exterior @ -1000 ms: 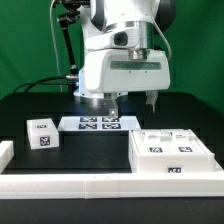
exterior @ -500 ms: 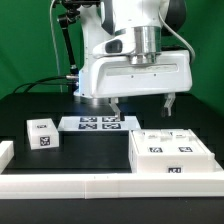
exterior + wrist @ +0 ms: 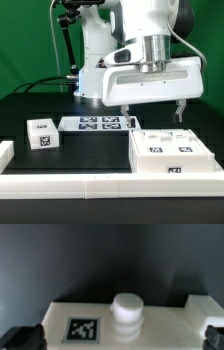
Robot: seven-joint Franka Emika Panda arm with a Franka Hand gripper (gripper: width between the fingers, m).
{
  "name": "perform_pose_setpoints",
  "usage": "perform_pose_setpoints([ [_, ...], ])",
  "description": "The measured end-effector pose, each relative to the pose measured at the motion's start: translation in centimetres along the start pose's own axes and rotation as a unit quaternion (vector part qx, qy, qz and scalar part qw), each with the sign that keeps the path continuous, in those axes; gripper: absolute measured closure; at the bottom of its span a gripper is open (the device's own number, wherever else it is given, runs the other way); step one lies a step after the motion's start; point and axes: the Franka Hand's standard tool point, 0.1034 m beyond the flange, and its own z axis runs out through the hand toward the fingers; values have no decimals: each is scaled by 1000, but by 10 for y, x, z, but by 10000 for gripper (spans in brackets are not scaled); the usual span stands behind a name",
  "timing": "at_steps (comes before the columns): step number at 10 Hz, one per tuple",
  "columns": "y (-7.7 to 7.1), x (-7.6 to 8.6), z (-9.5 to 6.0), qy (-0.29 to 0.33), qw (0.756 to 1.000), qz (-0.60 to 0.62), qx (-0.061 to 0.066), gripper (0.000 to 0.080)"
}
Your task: Assemble cabinet
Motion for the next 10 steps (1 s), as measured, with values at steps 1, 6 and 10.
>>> perform_pose_setpoints([
  [1, -3, -3, 6, 1, 1000, -4, 1, 2],
  [6, 0, -8, 20, -1, 1000, -9, 1, 2],
  [10, 3, -14, 27, -3, 1000, 9, 0, 2],
])
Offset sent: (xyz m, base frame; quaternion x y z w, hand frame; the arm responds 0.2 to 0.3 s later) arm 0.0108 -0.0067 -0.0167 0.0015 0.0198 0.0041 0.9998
